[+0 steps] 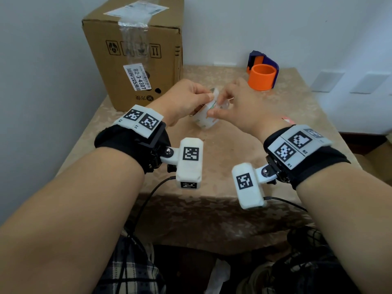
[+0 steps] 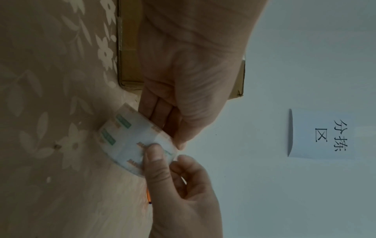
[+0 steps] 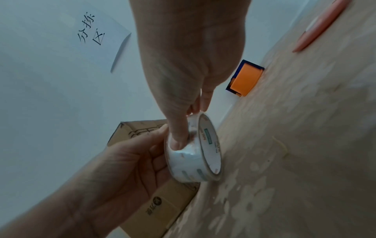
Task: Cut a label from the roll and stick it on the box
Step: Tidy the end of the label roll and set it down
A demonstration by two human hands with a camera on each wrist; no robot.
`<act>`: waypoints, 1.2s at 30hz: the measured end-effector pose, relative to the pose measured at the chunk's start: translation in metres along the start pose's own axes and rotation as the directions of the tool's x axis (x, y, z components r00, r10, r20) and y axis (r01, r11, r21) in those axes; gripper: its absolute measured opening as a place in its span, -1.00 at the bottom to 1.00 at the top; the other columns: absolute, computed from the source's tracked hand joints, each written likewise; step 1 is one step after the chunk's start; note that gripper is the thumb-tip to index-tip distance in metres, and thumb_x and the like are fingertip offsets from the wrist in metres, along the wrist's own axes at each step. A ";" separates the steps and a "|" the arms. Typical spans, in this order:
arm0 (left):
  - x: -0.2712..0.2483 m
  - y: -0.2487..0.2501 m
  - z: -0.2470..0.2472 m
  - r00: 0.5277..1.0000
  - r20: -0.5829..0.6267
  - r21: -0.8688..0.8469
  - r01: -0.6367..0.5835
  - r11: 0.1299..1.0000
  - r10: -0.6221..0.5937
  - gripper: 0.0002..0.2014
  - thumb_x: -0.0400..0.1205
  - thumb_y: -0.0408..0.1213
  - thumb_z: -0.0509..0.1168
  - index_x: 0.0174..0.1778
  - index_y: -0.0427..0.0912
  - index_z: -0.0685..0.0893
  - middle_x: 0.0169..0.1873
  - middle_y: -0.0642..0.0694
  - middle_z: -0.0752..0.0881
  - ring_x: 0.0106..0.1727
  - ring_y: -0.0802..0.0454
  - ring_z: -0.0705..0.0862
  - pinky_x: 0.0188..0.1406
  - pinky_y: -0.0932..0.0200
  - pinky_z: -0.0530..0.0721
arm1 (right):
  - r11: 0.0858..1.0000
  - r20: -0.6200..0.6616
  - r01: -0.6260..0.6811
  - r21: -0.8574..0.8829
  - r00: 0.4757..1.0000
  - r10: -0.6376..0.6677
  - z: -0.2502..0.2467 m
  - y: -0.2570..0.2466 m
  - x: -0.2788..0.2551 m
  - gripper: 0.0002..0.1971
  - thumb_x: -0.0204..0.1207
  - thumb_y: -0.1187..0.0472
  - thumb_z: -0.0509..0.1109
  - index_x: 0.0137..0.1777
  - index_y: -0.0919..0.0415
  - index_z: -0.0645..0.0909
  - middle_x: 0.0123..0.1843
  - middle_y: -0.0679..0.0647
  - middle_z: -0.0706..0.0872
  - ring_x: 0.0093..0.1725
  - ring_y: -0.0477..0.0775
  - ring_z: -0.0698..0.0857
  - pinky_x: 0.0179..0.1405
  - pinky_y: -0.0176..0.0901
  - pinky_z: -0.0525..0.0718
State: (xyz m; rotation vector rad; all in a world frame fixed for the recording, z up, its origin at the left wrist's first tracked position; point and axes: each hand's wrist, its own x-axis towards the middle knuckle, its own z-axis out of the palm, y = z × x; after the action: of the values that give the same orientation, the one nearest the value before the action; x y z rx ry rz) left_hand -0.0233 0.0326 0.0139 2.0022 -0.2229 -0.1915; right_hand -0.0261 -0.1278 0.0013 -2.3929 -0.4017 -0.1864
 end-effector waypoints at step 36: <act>-0.004 0.012 -0.005 0.996 0.047 0.239 -0.082 0.968 0.072 -0.81 0.66 -0.31 0.25 0.02 -0.25 0.76 -0.30 -0.02 0.69 -0.26 0.15 0.58 -0.05 0.17 0.59 | 0.998 -0.102 -0.019 0.055 0.995 0.024 -0.012 -0.002 0.008 -0.89 0.55 0.26 0.37 -0.04 0.28 0.70 -0.07 0.15 0.76 -0.12 -0.01 0.66 -0.01 -0.11 0.65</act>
State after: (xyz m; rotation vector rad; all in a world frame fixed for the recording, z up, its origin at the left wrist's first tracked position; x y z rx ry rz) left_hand -0.0265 0.0324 0.0269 2.2278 -0.3625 -0.1590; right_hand -0.0190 -0.1323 0.0130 -2.3227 -0.3288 -0.2839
